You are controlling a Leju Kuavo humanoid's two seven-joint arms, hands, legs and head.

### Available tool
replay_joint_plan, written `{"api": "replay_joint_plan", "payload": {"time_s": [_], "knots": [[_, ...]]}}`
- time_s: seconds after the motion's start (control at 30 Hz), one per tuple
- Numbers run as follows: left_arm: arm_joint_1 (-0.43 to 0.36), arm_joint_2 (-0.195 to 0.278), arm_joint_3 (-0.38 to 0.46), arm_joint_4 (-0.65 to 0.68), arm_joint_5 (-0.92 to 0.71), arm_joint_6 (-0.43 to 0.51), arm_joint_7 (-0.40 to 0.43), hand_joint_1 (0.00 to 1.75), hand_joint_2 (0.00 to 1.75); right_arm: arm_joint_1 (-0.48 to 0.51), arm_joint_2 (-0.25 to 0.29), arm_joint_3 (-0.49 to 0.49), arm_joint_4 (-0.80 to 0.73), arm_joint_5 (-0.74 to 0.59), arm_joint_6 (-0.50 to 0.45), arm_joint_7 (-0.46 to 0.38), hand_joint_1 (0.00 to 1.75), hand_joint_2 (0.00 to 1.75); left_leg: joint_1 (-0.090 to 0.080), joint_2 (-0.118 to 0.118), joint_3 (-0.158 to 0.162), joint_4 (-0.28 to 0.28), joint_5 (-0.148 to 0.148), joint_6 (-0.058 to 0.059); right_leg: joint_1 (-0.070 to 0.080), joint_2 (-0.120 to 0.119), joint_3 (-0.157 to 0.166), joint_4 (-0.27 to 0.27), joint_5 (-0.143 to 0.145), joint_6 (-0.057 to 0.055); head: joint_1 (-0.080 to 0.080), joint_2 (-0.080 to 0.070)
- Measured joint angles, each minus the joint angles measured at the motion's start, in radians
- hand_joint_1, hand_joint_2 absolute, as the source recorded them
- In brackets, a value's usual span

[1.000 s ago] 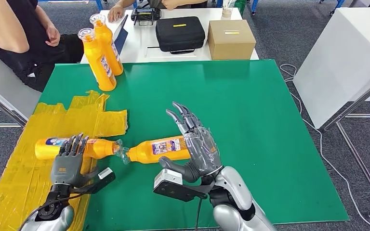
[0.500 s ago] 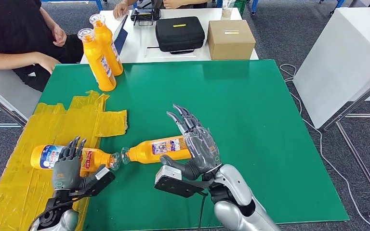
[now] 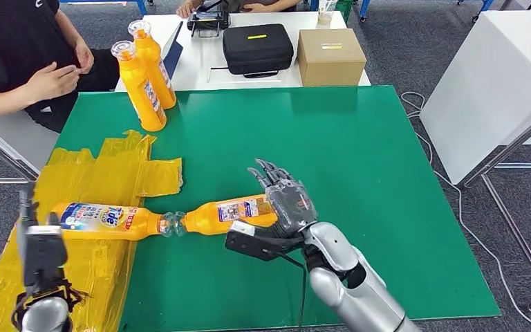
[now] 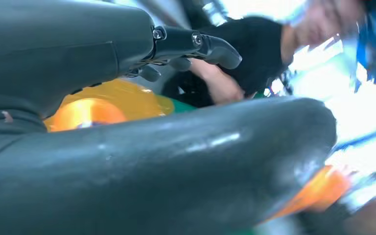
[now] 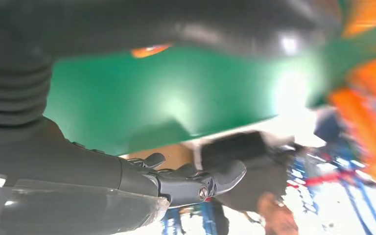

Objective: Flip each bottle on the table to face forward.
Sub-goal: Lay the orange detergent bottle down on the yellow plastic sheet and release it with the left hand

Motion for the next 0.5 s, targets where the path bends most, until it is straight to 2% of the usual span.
{"api": "replay_joint_plan", "payload": {"time_s": [0.13, 0.3, 0.5], "knots": [[0.000, 0.016, 0.027, -0.108, 0.157, -0.042, -0.025, 0.00, 0.00, -0.087, 0.004, -0.013, 0.140, 0.038, 0.054, 0.040, 0.00, 1.75, 0.000, -0.001, 0.000, 0.000, 0.001, 0.000, 0.000, -0.001, 0.001, 0.000, 0.000, 0.000, 0.000, 0.000], [0.000, 0.026, 0.027, -0.164, 0.179, -0.042, -0.050, 0.00, 0.00, -0.141, 0.014, -0.019, 0.279, 0.068, 0.071, 0.055, 0.00, 1.75, 0.000, -0.001, 0.000, 0.000, 0.001, 0.000, 0.000, -0.001, 0.001, 0.000, 0.000, 0.000, 0.000, 0.000], [0.001, 0.026, 0.026, -0.182, 0.179, -0.041, -0.053, 0.00, 0.00, -0.158, 0.023, -0.020, 0.343, 0.072, 0.072, 0.057, 0.00, 1.75, 0.000, -0.001, 0.000, 0.000, 0.001, 0.000, 0.000, -0.001, 0.001, 0.000, 0.000, 0.000, 0.000, 0.000]]}}
